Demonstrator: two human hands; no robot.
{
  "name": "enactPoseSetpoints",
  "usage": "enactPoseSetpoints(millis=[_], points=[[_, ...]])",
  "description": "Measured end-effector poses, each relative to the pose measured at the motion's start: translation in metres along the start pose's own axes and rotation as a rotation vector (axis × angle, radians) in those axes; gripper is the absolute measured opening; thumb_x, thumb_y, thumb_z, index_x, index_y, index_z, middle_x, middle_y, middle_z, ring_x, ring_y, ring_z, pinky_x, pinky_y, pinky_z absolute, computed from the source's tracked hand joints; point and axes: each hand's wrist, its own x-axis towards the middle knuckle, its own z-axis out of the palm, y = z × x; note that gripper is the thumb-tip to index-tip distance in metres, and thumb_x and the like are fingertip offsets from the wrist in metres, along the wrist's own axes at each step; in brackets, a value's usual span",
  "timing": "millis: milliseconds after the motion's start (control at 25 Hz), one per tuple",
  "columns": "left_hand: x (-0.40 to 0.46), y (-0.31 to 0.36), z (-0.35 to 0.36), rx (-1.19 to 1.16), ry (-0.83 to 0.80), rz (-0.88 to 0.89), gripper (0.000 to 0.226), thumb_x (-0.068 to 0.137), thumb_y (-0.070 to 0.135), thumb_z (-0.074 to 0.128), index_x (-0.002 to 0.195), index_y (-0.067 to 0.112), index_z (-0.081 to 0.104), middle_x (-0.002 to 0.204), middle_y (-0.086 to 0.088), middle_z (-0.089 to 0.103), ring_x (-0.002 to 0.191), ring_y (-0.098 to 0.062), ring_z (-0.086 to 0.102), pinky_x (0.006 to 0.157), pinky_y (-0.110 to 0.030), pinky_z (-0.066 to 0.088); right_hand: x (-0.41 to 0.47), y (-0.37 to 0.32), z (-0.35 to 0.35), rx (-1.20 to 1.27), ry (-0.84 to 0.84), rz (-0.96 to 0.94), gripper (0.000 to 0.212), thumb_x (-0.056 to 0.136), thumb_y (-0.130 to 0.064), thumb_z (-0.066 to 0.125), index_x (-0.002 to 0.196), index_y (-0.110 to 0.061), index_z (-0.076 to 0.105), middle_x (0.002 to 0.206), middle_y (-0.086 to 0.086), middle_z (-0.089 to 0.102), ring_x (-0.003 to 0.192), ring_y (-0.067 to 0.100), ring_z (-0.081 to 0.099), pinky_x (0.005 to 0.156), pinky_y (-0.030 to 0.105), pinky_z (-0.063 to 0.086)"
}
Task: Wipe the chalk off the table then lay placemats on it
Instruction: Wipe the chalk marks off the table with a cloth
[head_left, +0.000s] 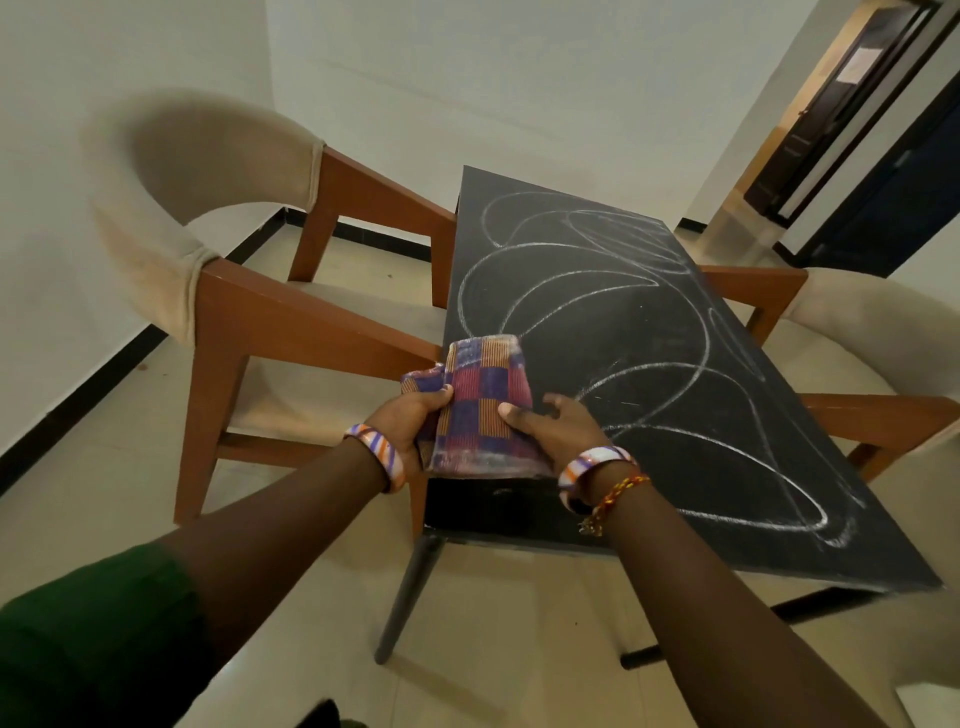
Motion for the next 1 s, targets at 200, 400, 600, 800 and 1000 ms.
enactPoseSetpoints(millis=[200,400,600,800,1000], points=[[0.018,-0.01,0.019,0.397,0.101,0.078,0.033,0.091,0.027,0.057,0.117,0.006,0.055,0.114,-0.017,0.063,0.102,-0.031,0.062,0.093,-0.048,0.049,0.003,0.017,-0.026,0.223,-0.052,0.106,0.022,0.089,-0.005,0.059,0.111,-0.003,0.059,0.088,0.01,0.066,0.074,0.019,0.062,0.063,0.026,0.054],[0.038,-0.02,-0.008,0.594,0.512,0.035,0.048,0.094,0.046,0.045,0.114,0.004,0.052,0.107,-0.013,0.05,0.092,-0.025,0.052,0.086,-0.037,0.042,0.011,0.066,-0.046,-0.842,0.084,0.081,0.062,0.081,-0.037,0.067,0.132,-0.01,0.045,0.134,0.018,0.05,0.117,0.033,0.052,0.095,0.044,0.048],[0.049,-0.027,-0.02,0.371,0.528,-0.182,0.067,0.096,0.053,0.032,0.146,0.009,0.025,0.146,-0.012,0.036,0.13,-0.029,0.04,0.11,-0.041,0.033,0.02,0.077,-0.009,-0.737,0.309,0.085,0.081,0.088,-0.05,0.055,0.149,-0.011,0.017,0.15,0.017,0.028,0.136,0.038,0.028,0.11,0.05,0.028],[0.053,-0.023,-0.01,0.264,0.444,-0.199,0.067,0.099,0.052,0.023,0.147,0.006,0.021,0.148,-0.015,0.034,0.136,-0.03,0.034,0.112,-0.038,0.028,0.022,0.068,-0.025,-0.323,0.249,0.171,0.036,0.073,-0.001,0.072,0.107,0.004,0.062,0.102,0.018,0.065,0.095,0.031,0.062,0.084,0.042,0.052],[0.07,-0.024,-0.004,0.299,0.425,-0.203,0.069,0.097,0.054,0.023,0.148,0.006,0.023,0.151,-0.013,0.029,0.138,-0.03,0.029,0.115,-0.04,0.023,-0.005,0.002,-0.08,-0.562,0.475,-0.107,0.018,0.08,-0.001,0.061,0.097,-0.002,0.068,0.087,0.018,0.065,0.084,0.031,0.062,0.073,0.033,0.045]])
